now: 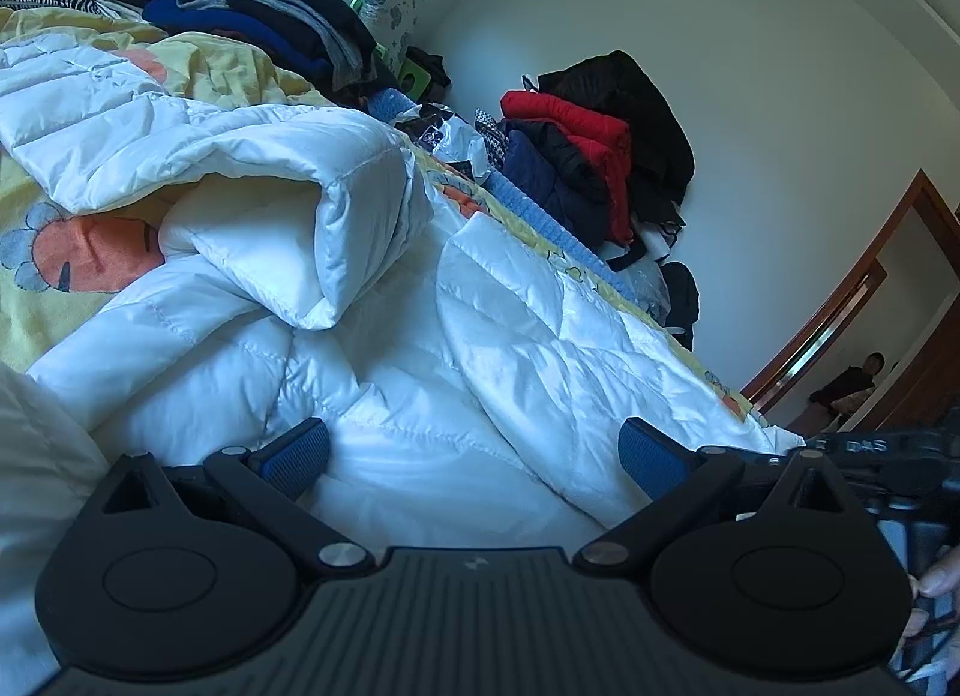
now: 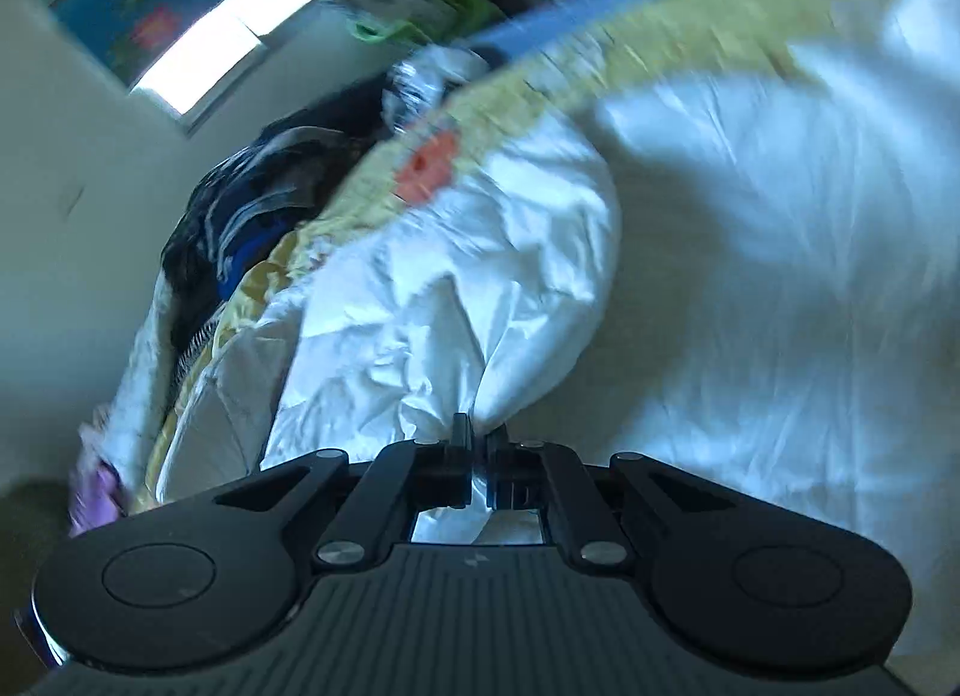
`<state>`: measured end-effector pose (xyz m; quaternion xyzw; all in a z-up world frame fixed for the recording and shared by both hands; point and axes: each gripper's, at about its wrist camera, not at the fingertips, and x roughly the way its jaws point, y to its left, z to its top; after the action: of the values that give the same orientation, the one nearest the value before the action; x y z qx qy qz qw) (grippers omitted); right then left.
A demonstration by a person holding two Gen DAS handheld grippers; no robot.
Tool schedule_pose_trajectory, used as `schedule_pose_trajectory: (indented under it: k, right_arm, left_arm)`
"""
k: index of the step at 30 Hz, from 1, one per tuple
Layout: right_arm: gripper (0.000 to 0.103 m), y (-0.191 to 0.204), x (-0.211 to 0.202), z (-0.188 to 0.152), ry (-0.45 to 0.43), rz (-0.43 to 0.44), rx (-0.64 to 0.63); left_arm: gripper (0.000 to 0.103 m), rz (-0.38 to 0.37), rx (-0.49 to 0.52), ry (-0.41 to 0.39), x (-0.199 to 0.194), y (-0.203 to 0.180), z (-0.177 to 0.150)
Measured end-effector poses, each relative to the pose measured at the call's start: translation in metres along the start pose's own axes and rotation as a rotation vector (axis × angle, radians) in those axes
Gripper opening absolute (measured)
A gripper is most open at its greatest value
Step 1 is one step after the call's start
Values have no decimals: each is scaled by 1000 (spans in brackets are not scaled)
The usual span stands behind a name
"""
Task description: Fold small clothes
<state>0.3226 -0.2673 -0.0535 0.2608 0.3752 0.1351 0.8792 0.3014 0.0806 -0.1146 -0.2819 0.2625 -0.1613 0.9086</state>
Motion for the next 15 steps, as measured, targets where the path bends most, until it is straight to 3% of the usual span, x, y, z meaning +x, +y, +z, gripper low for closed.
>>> schedule_pose_trajectory:
  k: [2, 5, 7, 9, 12, 15]
  right_arm:
    - [8, -3, -6, 0, -6, -28, -34]
    - [9, -34, 20, 0, 22, -59, 52]
    - [17, -51, 29, -10, 14, -42, 133]
    - [40, -61, 26, -15, 1, 26, 224]
    - [64, -64, -4, -21, -55, 72, 246]
    - [65, -90, -56, -25, -188, 139, 339]
  left_arm:
    - [103, 2, 1, 0, 0, 0, 0]
    - [103, 2, 1, -1, 1, 0, 0]
    - [103, 2, 1, 0, 1, 1, 1]
    - [103, 2, 2, -1, 1, 1, 1]
    - [103, 3, 1, -1, 1, 1, 1]
    - [103, 2, 0, -1, 1, 0, 1]
